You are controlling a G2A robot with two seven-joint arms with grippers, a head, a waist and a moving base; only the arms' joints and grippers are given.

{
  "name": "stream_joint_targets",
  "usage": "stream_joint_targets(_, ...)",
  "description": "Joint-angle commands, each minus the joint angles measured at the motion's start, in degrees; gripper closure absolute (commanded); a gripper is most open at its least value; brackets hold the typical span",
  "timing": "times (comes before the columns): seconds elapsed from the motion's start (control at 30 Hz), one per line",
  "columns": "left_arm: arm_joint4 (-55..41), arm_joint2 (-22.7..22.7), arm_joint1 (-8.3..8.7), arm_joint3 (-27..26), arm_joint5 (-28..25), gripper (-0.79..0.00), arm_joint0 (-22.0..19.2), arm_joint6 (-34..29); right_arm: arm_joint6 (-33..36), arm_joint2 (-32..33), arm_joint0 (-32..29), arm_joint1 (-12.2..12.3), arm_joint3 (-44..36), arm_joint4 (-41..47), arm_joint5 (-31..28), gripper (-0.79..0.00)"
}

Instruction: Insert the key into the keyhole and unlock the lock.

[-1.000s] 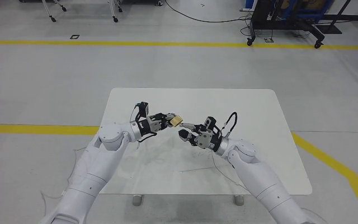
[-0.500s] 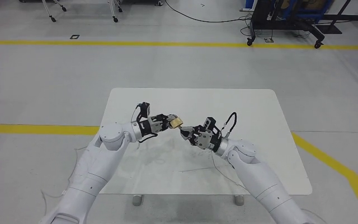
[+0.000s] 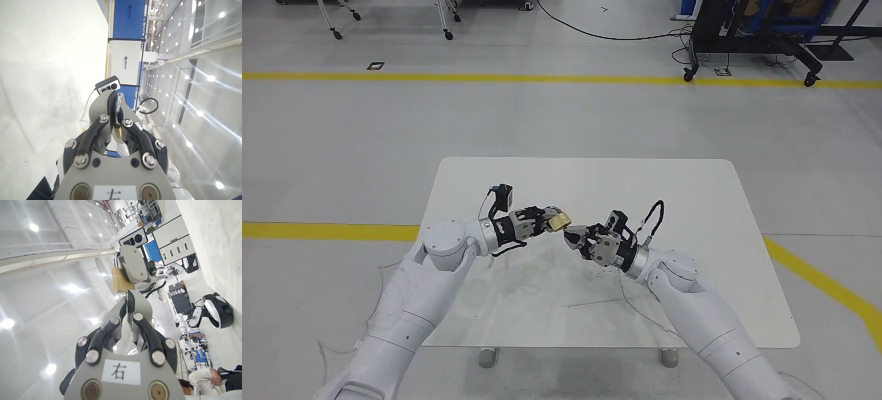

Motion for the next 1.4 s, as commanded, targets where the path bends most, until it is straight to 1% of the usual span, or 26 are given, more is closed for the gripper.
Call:
stream_joint_targets(0.0,0.26,0.10,-0.01,-0.13,-0.03,0.000,0.03,0.13,0.69,0.50,-0.06,-0.01,0.36,1.14,0.08,0.000)
stream_joint_targets(0.07,0.79,0.05,0.00,-0.32,-0.53,0.000,0.11,0.77,2.34,1.13,-0.13,0.03,0.69,2.73,0.72,0.000)
stream_joint_targets(0.2,2.60,0.04,0.05,-1.49,-2.36,0.000,0.98,3.14,7.78,1.97,0.18,0.04,2.48,7.71,5.09,0.000)
stream_joint_targets(0.3,4.16,-0.05,0.07,-2.74,-4.04,0.000,1.95,5.83,12.14,1.75,1.18,-0.26,5.23,13.19,10.98,0.000)
stream_joint_targets(0.43,6.29,-0.29,0.11,-4.35,-6.15,0.000,3.29,9.48,16.24,0.71,3.29,-0.90,9.85,18.76,17.37,0.000)
stream_joint_targets(0.5,6.82,-0.44,0.14,-5.05,-6.72,0.000,3.94,10.52,16.87,0.15,4.55,-1.23,12.06,19.75,18.55,0.000)
stream_joint_targets(0.63,6.39,-0.63,0.17,-5.64,-6.11,0.000,4.52,9.94,17.84,-0.62,6.10,-1.64,13.73,18.71,16.40,0.000)
stream_joint_targets(0.67,5.56,-0.75,0.15,-5.57,-5.64,0.000,4.49,9.41,18.12,-0.53,6.35,-1.59,13.64,17.33,14.57,-0.025)
stream_joint_targets(0.7,4.62,-0.90,0.12,-5.39,-5.08,0.000,4.38,8.81,17.42,-0.33,6.44,-1.45,13.46,15.15,12.05,-0.191)
stream_joint_targets(0.73,3.51,-1.15,0.11,-5.09,-4.45,0.000,4.20,8.14,16.66,-0.14,6.27,-1.31,12.70,13.08,9.53,-0.277)
stream_joint_targets(0.8,1.28,-1.62,0.08,-4.09,-2.61,0.000,3.62,6.55,14.86,0.60,5.34,-0.89,10.37,8.62,4.12,-0.351)
stream_joint_targets(0.87,-1.09,-1.83,0.00,-2.91,-0.36,0.000,2.79,4.44,11.64,1.49,3.91,-0.32,7.20,2.87,-1.15,-0.369)
stream_joint_targets(0.93,-3.89,-2.07,-0.09,-1.19,2.40,0.000,1.65,1.97,8.48,2.50,1.84,0.27,3.38,-2.03,-4.67,-0.369)
stream_joint_targets(0.97,-4.62,-2.07,-0.15,-0.41,3.31,0.000,1.10,1.28,7.31,3.05,0.71,0.57,1.24,-4.30,-6.01,-0.366)
stream_joint_targets(1.0,-5.25,-1.90,-0.20,0.41,4.56,0.000,0.57,0.41,5.73,3.76,-0.45,0.92,-0.85,-6.99,-7.52,-0.345)
stream_joint_targets(1.07,-6.59,-1.63,-0.37,1.93,6.57,0.000,-0.49,-0.67,0.61,5.25,-3.19,1.52,-5.33,-12.86,-10.90,-0.400)
stream_joint_targets(1.1,-6.77,-1.37,-0.44,2.53,7.37,0.000,-1.06,-1.25,-1.98,5.69,-4.69,1.79,-7.85,-16.17,-12.16,-0.511)
stream_joint_targets(1.13,-6.92,-1.21,-0.51,3.05,7.63,0.000,-1.51,-1.49,-4.27,6.11,-5.99,2.06,-10.18,-19.71,-12.94,-0.668)
stream_joint_targets(1.17,-6.91,-0.96,-0.57,3.46,7.73,0.000,-1.83,-1.79,-6.68,6.53,-7.25,2.29,-12.32,-23.00,-13.56,-0.782)
stream_joint_targets(1.23,-6.78,-0.50,-0.68,4.19,8.00,0.000,-2.45,-2.27,-10.51,6.98,-9.58,2.57,-16.01,-27.36,-14.17,-0.785)
stream_joint_targets(1.37,-6.20,0.19,-0.84,5.11,7.96,0.000,-3.25,-2.46,-10.83,7.00,-9.94,2.58,-16.51,-27.50,-14.21,-0.785)
